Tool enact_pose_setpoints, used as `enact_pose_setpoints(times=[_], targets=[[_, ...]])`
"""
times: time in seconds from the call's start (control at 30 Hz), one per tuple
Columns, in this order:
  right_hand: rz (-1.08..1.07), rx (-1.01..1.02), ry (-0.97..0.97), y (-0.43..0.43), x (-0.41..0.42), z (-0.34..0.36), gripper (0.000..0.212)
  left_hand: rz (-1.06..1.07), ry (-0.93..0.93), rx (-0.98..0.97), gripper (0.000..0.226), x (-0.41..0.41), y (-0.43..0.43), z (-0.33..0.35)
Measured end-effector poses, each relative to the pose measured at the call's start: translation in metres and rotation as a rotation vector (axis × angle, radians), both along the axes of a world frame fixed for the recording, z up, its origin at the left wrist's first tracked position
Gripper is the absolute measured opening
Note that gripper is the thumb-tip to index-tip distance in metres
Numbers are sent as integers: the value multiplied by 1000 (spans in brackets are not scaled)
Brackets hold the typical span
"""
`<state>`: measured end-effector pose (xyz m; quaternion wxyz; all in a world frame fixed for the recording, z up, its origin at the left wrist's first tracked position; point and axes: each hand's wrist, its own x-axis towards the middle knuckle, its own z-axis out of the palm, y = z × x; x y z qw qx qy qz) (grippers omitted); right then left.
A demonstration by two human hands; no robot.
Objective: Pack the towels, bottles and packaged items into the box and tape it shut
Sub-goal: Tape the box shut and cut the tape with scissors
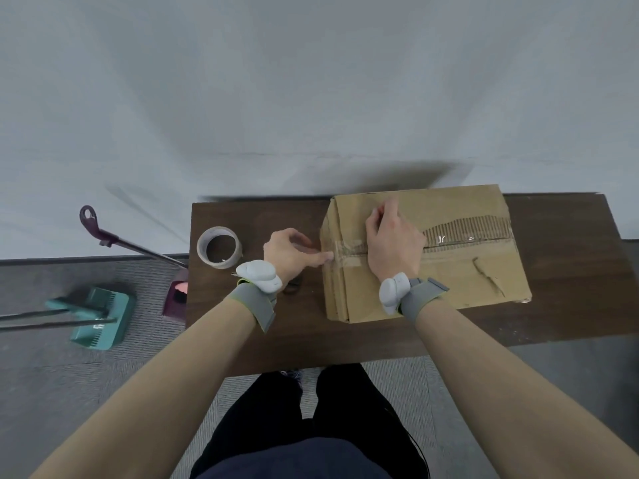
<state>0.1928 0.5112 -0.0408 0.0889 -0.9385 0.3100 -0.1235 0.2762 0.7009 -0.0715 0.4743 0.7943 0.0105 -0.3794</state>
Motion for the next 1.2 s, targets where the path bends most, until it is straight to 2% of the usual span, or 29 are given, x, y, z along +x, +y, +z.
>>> enact_pose_setpoints(times=[0.1, 0.17, 0.23, 0.33, 0.4, 0.47, 0.53, 0.63, 0.8, 1.0, 1.2], targets=[[-3, -9, -17, 1, 0, -1, 21, -137, -131, 324, 57, -5, 8, 1], [-8, -9, -23, 0, 0, -2, 21, -79, -155, 334, 37, -19, 4, 1], [-7, -13, -13, 0, 0, -3, 21, 90, -162, 263, 26, -32, -8, 9], [-11, -13, -2, 0, -1, -3, 22, 278, -9, 18, 47, -34, -35, 34], [-15, -4, -3, 0, 0, -2, 21, 288, 65, -109, 65, -30, -55, 48], [-21, 5, -8, 0, 1, -1, 21, 186, 49, -125, 78, -34, -75, 59], [-22, 14, 5, -1, 1, 0, 22, 126, -28, -114, 76, -46, -85, 62], [-14, 18, 2, -1, -1, -1, 23, 167, -100, -110, 74, -61, -81, 50], [1, 31, 6, 0, -3, 2, 22, 243, 143, -137, 100, -62, -76, 32], [24, 110, 11, -3, 0, 4, 21, 308, 142, -184, 104, -61, -77, 34], [230, 310, -5, -24, -18, 19, 22, 313, -50, 26, 82, -65, -77, 39]])
